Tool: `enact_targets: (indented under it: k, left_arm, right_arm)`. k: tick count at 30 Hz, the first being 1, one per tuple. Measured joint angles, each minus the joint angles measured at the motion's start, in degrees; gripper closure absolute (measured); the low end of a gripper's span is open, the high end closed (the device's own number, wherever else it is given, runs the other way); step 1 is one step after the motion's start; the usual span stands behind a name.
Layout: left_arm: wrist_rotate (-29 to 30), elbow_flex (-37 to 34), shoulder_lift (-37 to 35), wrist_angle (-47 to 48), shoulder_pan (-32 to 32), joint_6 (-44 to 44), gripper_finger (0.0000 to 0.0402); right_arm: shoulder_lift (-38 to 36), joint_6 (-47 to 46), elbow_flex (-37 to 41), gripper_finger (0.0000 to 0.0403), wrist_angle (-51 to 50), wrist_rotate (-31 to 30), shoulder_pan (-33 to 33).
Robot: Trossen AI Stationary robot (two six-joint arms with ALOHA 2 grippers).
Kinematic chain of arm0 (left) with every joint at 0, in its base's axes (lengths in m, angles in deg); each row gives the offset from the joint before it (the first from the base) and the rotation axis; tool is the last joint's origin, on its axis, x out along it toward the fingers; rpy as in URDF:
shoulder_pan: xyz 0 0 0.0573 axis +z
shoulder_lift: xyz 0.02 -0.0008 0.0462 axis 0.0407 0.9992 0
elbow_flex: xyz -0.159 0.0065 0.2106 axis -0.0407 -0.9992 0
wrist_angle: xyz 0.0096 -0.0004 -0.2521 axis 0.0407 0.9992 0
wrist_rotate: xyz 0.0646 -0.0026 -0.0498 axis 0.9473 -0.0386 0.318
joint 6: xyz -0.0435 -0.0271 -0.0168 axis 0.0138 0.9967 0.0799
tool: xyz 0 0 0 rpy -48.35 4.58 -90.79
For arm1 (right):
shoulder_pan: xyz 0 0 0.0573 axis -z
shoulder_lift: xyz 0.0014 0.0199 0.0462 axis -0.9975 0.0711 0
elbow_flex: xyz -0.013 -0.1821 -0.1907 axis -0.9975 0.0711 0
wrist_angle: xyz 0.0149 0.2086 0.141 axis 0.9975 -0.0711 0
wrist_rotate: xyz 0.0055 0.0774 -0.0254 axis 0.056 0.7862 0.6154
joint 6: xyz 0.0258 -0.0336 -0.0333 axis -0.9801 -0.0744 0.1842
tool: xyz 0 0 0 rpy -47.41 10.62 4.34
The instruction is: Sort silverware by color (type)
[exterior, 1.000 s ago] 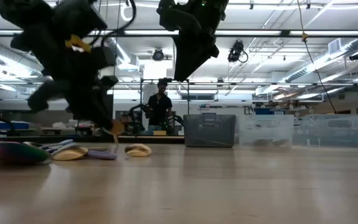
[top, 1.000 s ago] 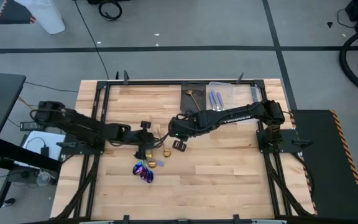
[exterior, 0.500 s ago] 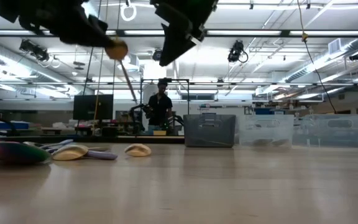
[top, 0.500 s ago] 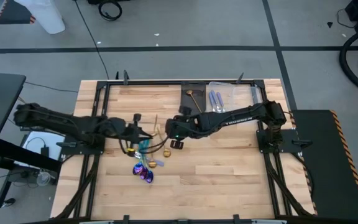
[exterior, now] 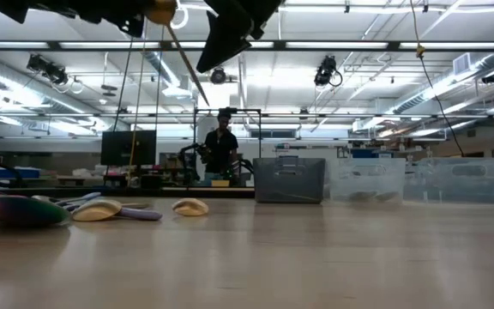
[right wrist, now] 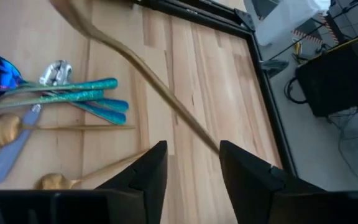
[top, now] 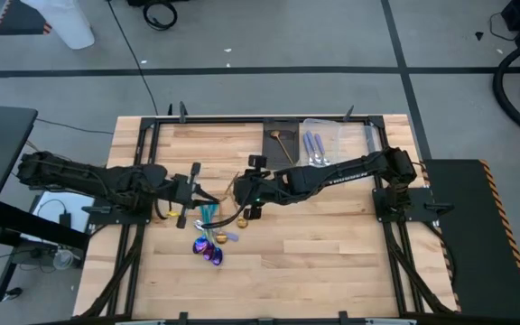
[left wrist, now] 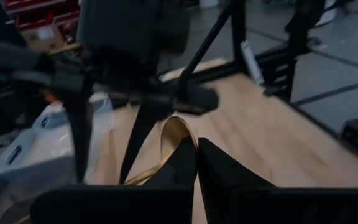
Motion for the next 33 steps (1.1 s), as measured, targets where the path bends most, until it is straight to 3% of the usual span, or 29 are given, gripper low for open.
enact_targets:
  k: [6,13,23,27,33]
  left_arm:
    - [-2.8,0.0,-1.6,-3.4,0.0,2.0,0.0388]
    - [-3.4,0.0,-2.3,-5.4,0.0,3.0,0.0388]
    - [-3.5,0.0,-2.2,-6.1,0.0,4.7,0.0383]
    - [-1.3,0.2,-2.3,-6.4,0.1,5.8,0.0359]
    - [1.2,0.1,-2.5,-4.9,0.1,5.3,0.0291]
  right_arm:
    - [0.0,1.3,0.0,0.0231,0.1,0.0,0.0]
    - [0.0,1.5,0.0,0.0247,2.7,0.0,0.0]
    - [0.0,2.3,0.0,0.0361,1.9,0.0,0.0]
    - [0.0,1.9,0.1,0.0378,1.3,1.4,-0.1]
    - [0.0,-0.7,0.0,0.038,1.2,2.6,0.0]
